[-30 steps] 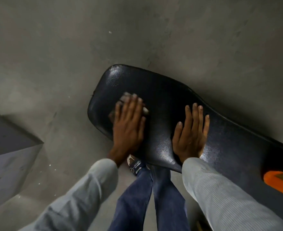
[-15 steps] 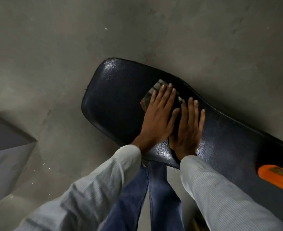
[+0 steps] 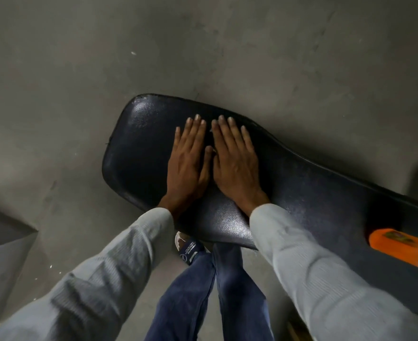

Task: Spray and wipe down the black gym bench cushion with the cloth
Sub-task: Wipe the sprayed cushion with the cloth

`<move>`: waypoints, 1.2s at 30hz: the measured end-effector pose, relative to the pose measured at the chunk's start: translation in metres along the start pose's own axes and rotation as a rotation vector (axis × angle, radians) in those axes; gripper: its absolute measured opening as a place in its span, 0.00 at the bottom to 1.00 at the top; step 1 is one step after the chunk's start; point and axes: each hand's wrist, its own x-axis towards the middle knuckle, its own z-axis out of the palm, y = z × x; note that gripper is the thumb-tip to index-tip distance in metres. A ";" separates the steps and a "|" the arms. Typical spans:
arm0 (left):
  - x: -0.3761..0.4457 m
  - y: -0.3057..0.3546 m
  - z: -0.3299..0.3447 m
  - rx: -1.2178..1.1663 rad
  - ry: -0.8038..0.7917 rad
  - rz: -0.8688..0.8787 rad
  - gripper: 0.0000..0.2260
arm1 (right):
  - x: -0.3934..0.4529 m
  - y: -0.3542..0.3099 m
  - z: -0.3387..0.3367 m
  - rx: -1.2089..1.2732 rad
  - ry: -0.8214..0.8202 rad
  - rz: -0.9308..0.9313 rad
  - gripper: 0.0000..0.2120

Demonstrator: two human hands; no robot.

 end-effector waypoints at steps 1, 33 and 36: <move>0.001 0.006 0.004 0.013 -0.020 0.037 0.25 | -0.007 0.013 -0.001 -0.019 -0.006 0.027 0.28; -0.002 0.061 0.058 0.338 -0.306 0.233 0.28 | -0.114 0.097 -0.036 -0.015 -0.033 0.432 0.29; -0.002 0.063 0.058 0.343 -0.306 0.226 0.28 | -0.132 0.133 -0.050 -0.034 -0.015 0.628 0.29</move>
